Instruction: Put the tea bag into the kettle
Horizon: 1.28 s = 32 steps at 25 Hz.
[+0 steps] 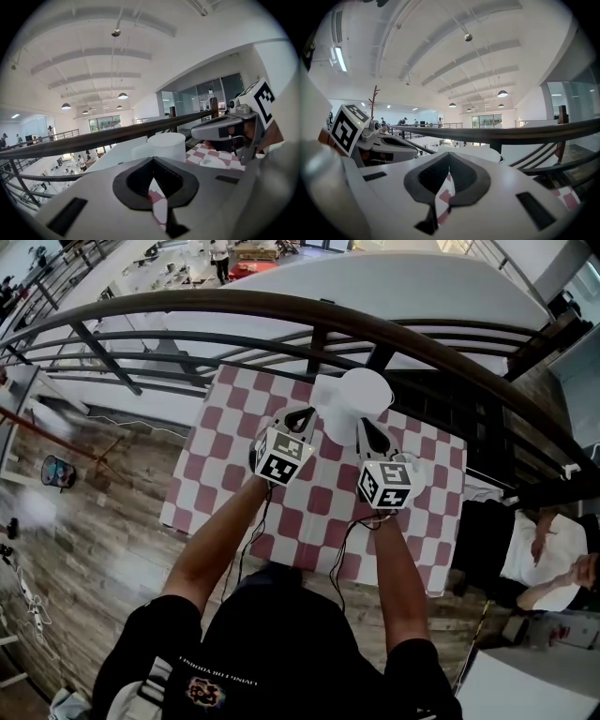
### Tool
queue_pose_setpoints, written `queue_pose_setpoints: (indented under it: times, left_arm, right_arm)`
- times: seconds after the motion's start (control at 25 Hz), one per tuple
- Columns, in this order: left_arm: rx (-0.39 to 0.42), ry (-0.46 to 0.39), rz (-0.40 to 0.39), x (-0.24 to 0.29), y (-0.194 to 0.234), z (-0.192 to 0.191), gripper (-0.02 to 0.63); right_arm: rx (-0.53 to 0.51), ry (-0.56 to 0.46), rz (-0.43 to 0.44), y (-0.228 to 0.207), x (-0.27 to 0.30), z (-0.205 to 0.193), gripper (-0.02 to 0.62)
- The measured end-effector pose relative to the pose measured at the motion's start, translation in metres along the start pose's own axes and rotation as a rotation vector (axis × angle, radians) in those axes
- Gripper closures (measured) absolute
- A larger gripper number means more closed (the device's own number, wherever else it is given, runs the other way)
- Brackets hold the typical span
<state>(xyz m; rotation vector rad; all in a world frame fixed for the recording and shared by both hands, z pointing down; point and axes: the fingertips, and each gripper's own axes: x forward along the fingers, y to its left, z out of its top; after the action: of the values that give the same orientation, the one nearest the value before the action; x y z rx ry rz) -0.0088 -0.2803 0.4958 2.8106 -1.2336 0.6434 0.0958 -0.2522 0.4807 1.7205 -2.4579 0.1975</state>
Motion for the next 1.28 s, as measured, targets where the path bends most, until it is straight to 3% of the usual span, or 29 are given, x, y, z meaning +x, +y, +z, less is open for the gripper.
queue_pose_setpoints:
  times: [0.6,1.28]
  left_arm:
    - [0.013,-0.014,0.026,0.047,0.030,0.053,0.606]
    - [-0.099,0.061,0.037,0.088,0.048,0.029,0.606]
  right_arm:
    - [-0.022,0.001,-0.047,-0.045,0.037,0.033,0.584]
    - [0.068,-0.007,-0.168,-0.106,0.026,0.026,0.581]
